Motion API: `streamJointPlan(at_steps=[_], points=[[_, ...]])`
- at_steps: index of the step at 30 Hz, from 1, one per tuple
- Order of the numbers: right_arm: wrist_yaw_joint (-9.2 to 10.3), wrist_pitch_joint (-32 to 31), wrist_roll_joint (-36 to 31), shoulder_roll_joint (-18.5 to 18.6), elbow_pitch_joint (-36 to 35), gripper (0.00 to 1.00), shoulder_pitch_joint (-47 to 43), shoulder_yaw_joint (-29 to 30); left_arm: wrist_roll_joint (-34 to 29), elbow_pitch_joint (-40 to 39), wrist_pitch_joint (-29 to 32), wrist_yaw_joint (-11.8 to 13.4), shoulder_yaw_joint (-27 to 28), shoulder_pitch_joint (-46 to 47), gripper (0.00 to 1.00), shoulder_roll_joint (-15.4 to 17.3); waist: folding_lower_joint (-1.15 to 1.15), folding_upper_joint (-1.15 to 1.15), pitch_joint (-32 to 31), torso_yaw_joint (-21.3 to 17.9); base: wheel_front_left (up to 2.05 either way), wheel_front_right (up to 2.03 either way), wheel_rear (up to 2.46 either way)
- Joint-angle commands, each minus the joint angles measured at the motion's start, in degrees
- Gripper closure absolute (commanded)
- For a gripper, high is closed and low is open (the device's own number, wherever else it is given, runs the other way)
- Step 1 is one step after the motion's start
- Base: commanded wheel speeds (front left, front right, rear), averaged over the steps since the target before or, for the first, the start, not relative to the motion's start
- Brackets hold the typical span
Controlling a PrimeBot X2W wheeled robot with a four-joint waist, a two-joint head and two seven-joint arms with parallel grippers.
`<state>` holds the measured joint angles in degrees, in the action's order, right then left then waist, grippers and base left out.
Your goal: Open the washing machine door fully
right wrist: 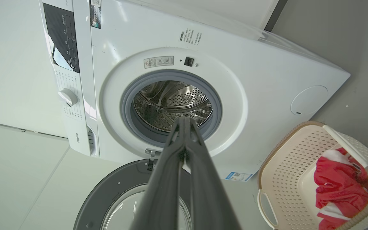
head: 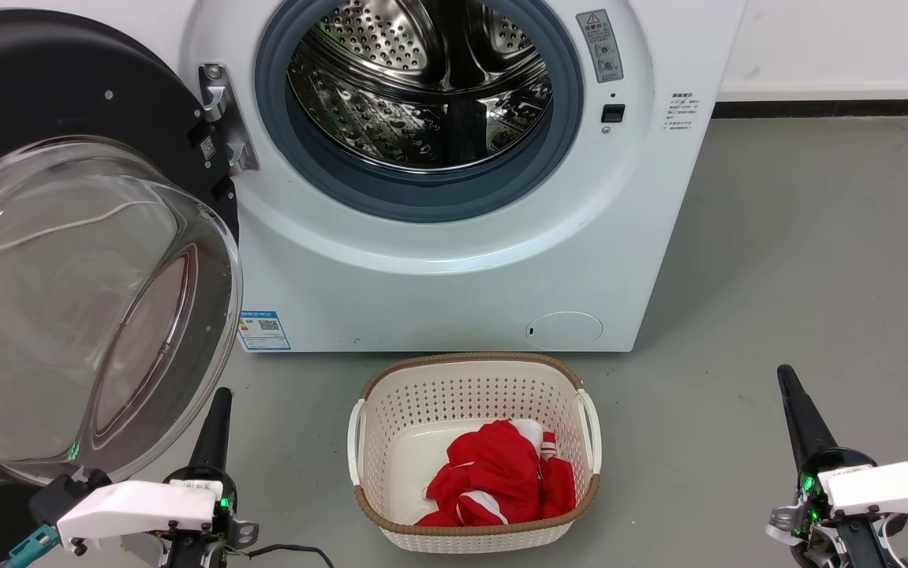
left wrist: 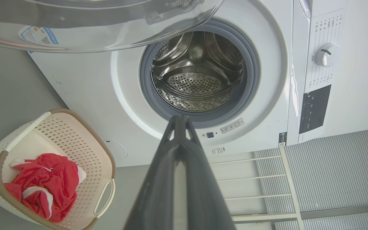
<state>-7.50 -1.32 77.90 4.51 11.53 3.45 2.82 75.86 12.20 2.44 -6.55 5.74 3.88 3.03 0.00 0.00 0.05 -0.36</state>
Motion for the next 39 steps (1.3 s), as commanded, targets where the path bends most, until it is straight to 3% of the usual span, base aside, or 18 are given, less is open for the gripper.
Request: streamJointPlan(at_steps=[1, 39], points=[[0.01, -0.42, 1.78, 0.22, 0.12, 1.00, 1.28, 0.23, 1.70, -0.01, 0.52, -0.29, 0.15, 1.34, 1.00, 0.04, 0.00, 0.00, 0.01, 0.02, 0.00, 0.00, 0.00], [0.02, -3.75, 16.15, -0.31, 2.51, 1.00, 2.96, 1.86, 16.59, 1.99, 4.31, -1.06, 0.94, 2.63, 1.00, -0.18, 0.00, 0.00, 0.13, 0.36, 0.00, 0.00, 0.00]])
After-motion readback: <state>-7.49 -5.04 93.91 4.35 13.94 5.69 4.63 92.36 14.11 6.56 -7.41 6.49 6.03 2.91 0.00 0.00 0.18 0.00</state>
